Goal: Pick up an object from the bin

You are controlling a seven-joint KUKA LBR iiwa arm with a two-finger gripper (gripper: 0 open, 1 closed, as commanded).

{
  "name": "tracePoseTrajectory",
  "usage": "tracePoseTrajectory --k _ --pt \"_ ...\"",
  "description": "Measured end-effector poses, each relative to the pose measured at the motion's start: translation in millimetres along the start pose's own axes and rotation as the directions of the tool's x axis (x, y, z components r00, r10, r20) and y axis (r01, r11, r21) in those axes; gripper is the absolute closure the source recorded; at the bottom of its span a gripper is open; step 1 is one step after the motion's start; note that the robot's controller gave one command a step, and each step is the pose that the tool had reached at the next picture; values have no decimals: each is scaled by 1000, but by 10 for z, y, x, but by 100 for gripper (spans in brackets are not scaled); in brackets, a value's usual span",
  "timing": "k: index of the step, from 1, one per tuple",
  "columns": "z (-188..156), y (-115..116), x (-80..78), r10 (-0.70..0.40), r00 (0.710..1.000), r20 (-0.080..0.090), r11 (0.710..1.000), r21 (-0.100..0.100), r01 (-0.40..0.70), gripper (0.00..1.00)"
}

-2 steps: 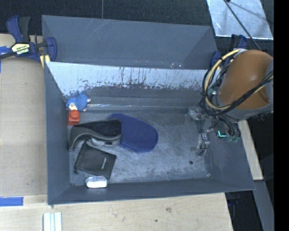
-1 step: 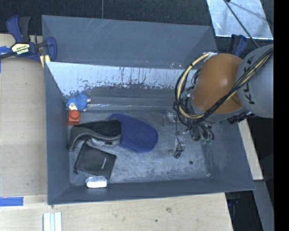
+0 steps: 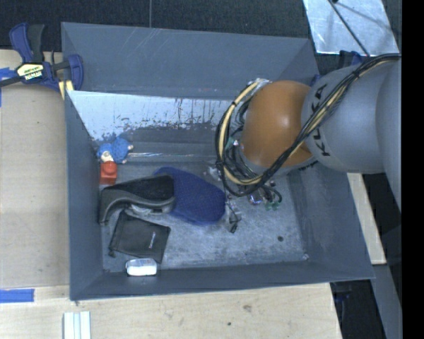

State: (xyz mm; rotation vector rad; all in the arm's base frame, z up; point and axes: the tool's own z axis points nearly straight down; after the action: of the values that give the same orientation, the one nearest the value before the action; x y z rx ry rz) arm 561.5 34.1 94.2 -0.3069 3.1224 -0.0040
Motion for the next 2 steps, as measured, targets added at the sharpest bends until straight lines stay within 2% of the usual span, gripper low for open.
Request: tracePoseTrajectory --k 1,2 --pt "-5 -10 0 0 1000 1 1000 1 0 100" --pt "-842 -401 -446 -495 869 6 869 3 495 100"
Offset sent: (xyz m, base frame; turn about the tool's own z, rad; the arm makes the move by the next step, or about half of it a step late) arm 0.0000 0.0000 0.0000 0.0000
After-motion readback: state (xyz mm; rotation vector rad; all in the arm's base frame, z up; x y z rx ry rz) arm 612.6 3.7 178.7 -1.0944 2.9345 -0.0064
